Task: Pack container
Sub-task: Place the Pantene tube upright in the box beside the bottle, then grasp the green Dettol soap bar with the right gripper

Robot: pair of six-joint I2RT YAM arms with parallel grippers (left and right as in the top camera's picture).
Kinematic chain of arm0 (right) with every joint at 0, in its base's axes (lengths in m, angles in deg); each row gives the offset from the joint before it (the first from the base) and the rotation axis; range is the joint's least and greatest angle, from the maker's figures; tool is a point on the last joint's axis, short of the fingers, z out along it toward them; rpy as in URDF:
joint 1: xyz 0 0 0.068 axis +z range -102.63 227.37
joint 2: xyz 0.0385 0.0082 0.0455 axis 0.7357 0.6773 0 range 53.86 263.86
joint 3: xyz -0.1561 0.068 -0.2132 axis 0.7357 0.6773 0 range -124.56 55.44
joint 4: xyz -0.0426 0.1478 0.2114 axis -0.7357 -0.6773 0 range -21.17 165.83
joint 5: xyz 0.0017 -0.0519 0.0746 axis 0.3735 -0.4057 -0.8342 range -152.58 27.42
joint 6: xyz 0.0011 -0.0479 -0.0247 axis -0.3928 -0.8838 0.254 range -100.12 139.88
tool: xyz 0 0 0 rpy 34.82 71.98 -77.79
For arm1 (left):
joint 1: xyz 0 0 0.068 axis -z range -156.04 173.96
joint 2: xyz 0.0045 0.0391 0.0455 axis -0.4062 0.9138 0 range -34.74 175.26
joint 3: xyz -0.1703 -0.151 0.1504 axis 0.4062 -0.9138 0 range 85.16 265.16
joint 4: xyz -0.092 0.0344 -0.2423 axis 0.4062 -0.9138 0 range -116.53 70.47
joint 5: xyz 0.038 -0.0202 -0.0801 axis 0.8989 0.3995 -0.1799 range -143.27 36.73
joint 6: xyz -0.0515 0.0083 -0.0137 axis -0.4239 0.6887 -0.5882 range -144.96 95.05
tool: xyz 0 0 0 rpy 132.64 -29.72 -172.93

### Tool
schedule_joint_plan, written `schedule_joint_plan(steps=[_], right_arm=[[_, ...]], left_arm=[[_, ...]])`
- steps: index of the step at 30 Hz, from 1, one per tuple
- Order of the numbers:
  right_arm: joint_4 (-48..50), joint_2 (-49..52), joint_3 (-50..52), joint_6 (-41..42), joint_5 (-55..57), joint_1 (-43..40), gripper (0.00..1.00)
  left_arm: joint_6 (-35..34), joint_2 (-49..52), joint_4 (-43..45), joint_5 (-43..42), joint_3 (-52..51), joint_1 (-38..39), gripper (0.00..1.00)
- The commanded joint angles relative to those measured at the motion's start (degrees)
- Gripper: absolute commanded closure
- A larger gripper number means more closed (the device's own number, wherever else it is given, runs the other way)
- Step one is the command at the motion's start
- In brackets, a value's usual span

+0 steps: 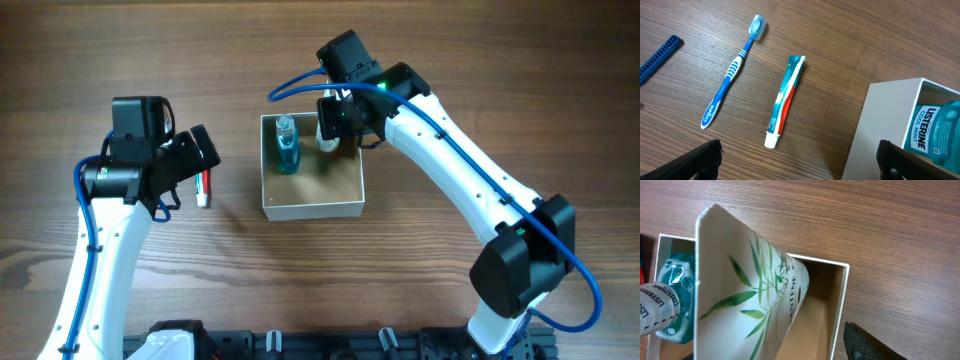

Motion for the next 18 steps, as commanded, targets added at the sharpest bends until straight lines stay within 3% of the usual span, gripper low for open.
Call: schedule_joint_plan(steps=[1, 4, 9, 13, 18], right_arm=[[-0.46, -5.84, -3.17, -3.34, -0.13, -0.04, 0.36], [-0.2, -12.48, -5.95, -2.1, 5.09, -0.63, 0.36], [-6.71, -23.34, -5.99, 11.78, 17.68, -8.9, 0.32], [-21.2, -26.75, -4.9, 23.89, 17.16, -24.81, 0.27], [-25.0, -26.64, 4.09, 21.49, 8.76, -43.87, 0.22]], left_arm=[[0.92, 0.02, 0.17, 1.01, 0.98, -0.31, 0.0], [0.92, 0.02, 0.17, 1.01, 0.98, -0.31, 0.0], [0.92, 0.02, 0.17, 1.01, 0.98, -0.31, 0.0], [0.92, 0.02, 0.17, 1.01, 0.98, -0.31, 0.0], [0.92, 0.02, 0.2, 1.01, 0.98, -0.31, 0.0]])
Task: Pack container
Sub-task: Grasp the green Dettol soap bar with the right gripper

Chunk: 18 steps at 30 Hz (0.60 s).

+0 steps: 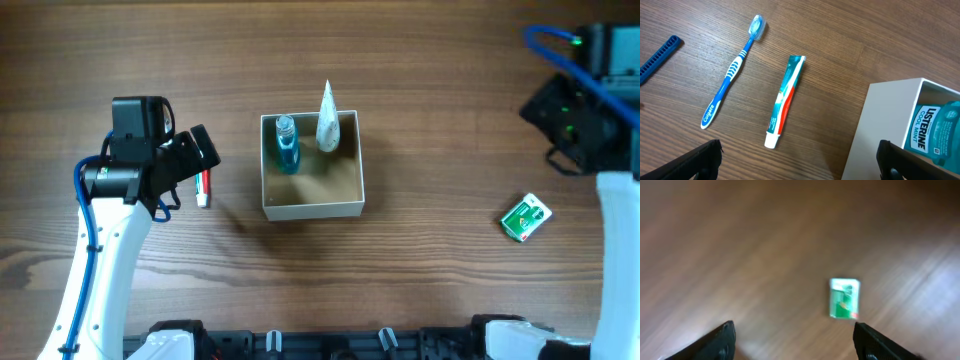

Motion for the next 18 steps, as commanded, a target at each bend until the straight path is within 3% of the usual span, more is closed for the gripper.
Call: schedule_joint_plan(steps=[1, 8, 14, 18], right_arm=[[1.66, 0.66, 8.81, -0.07, -6.4, -9.38, 0.23], [13.88, 0.76, 30.21, -5.11, -10.88, -18.1, 0.22], [31.52, 0.76, 46.93, -12.81, -11.69, -19.37, 0.14], [38.16, 0.96, 51.89, -13.92, -11.69, -19.47, 0.13]], left_arm=[[0.92, 0.02, 0.17, 0.98, 0.98, -0.31, 0.0], [0.92, 0.02, 0.13, 0.98, 0.98, -0.31, 0.0], [0.92, 0.02, 0.13, 0.96, 0.98, -0.31, 0.0], [0.92, 0.02, 0.13, 0.98, 0.98, -0.31, 0.0]])
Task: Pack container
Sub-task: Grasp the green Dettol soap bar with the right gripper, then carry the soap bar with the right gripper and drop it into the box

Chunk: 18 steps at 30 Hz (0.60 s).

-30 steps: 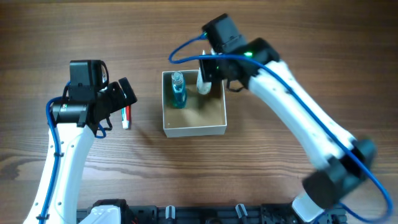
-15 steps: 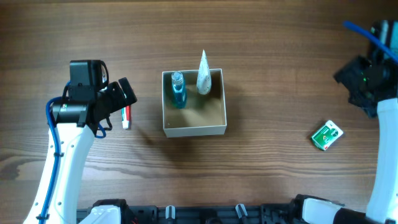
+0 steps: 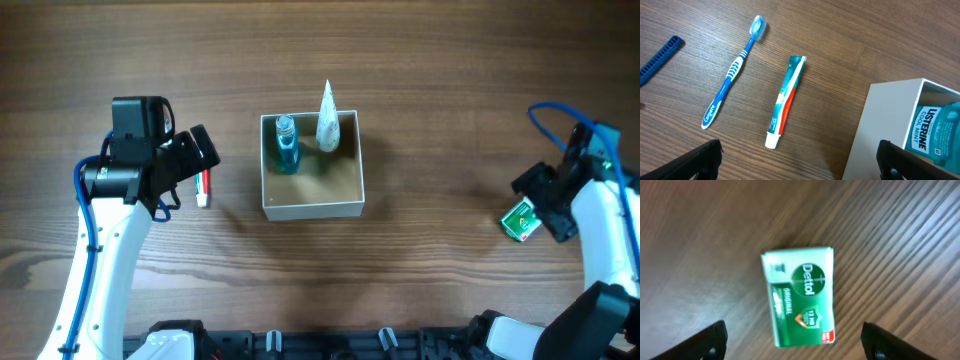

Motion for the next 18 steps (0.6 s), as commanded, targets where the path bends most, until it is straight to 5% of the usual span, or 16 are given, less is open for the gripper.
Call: schedule_joint_plan(steps=[1, 18], right_arm=[[4.85, -0.13, 4.22, -3.87, -0.87, -0.35, 0.13], [22.05, 0.0, 13.75, -7.23, -0.68, -0.76, 0.1]], left_arm=[[0.92, 0.02, 0.15, 0.83, 0.98, -0.31, 0.0], [0.92, 0.02, 0.17, 0.81, 0.98, -0.31, 0.0]])
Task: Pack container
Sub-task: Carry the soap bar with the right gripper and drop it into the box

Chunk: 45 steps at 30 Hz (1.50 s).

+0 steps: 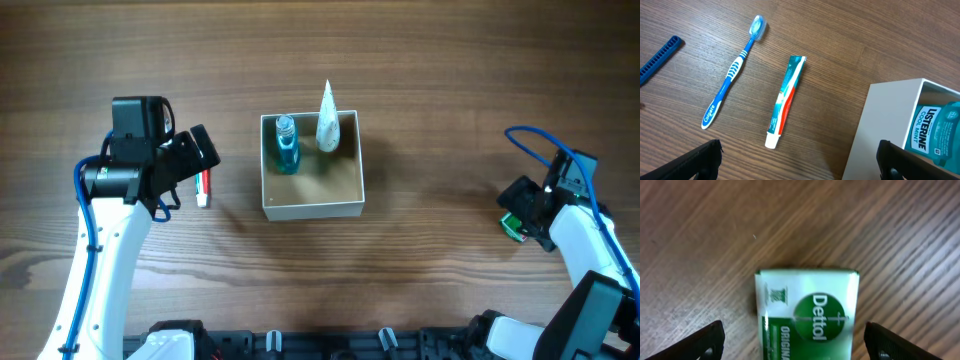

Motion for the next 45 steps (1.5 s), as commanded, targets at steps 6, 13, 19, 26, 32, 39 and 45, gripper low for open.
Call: schedule_joint_plan(steps=[6, 13, 19, 26, 32, 39, 45], right_arm=[[1.84, 4.02, 0.48, -1.55, -0.52, -0.22, 0.1], [2.1, 6.58, 0.48, -1.62, -0.52, -0.22, 0.14], [2.21, 6.56, 0.2, -1.62, -0.83, -0.22, 0.45], [-2.84, 3.5, -5.35, -3.98, -7.02, -0.2, 0.77], [-17.29, -5.22, -22.03, -15.3, -13.84, 6.03, 0.83], [-26.43, -11.47, -38.12, -32.5, -14.4, 34.99, 0.9], [-23.89, -7.76, -38.23, -37.88, -9.18, 53.72, 0.96]], left_arm=[[0.92, 0.02, 0.15, 0.81, 0.98, -0.31, 0.0], [0.92, 0.02, 0.13, 0.81, 0.98, -0.31, 0.0], [0.92, 0.02, 0.13, 0.81, 0.98, -0.31, 0.0], [0.92, 0.02, 0.11, 0.81, 0.98, -0.31, 0.0], [0.92, 0.02, 0.11, 0.81, 0.98, -0.31, 0.0], [0.92, 0.02, 0.13, 0.81, 0.98, -0.31, 0.0], [0.9, 0.02, 0.13, 0.81, 0.98, -0.31, 0.0]])
